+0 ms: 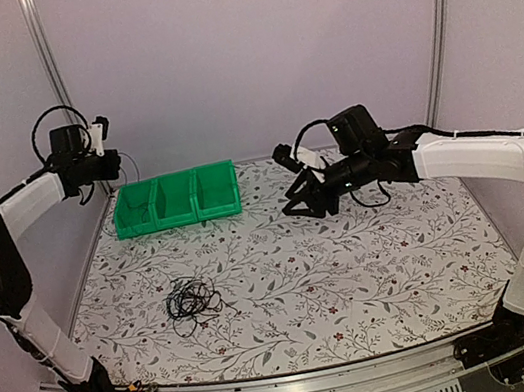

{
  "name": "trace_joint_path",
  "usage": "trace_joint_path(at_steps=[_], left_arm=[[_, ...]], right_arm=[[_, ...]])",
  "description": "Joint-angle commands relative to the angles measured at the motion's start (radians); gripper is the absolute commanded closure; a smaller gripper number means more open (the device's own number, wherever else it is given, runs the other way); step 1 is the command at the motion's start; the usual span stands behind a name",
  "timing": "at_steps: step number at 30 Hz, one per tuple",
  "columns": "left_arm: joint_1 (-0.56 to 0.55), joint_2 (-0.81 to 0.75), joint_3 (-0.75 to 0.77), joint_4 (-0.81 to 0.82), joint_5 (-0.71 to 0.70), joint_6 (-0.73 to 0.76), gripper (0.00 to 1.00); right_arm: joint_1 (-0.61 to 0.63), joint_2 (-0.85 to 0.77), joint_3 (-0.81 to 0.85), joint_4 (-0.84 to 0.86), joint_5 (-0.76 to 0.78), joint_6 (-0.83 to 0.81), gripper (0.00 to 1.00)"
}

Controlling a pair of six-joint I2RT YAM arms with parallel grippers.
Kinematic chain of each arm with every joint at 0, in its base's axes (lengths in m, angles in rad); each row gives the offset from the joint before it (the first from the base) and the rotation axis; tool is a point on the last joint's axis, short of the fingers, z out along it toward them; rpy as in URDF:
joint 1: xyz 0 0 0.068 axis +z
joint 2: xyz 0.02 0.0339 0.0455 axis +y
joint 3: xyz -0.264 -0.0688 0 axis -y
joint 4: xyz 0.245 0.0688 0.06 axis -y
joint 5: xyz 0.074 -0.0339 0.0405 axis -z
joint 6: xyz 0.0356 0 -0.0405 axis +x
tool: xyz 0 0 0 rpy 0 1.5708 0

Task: Untangle the cables

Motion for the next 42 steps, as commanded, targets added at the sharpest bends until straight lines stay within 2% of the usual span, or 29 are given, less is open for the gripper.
trace_joint_path(at_steps=[1, 17, 21, 27, 33, 38, 42], left_arm=[[0.008, 0.058, 0.103, -0.012, 0.017, 0.024, 1.0], [0.074, 0.278, 0.286, 0.025, 0.083, -0.017, 1.0], [0.096, 0.339, 0.351, 0.055, 0.149, -0.075, 1.0], [0.114, 0.417, 0.392, 0.14, 0.274, -0.239, 1.0], [0.102, 0.454, 0.398, 0.199, 0.265, -0.276, 0.99], [0.105, 0.496, 0.42, 0.252, 0.321, -0.336, 0.98], [0.101, 0.51, 0.404, 0.252, 0.296, -0.356, 0.97]], right_arm=[[-0.005, -0.027, -0.012, -0.018, 0.016, -0.017, 0.54], [-0.005, 0.008, 0.002, -0.03, 0.042, -0.036, 0.53], [-0.005, 0.008, -0.008, -0.035, 0.05, -0.044, 0.53], [0.002, 0.023, -0.009, -0.027, 0.052, -0.048, 0.53], [0.004, 0.025, -0.016, -0.027, 0.065, -0.064, 0.53], [0.006, 0.021, -0.03, -0.032, 0.061, -0.066, 0.53], [0.01, 0.026, -0.026, -0.03, 0.062, -0.067, 0.53]])
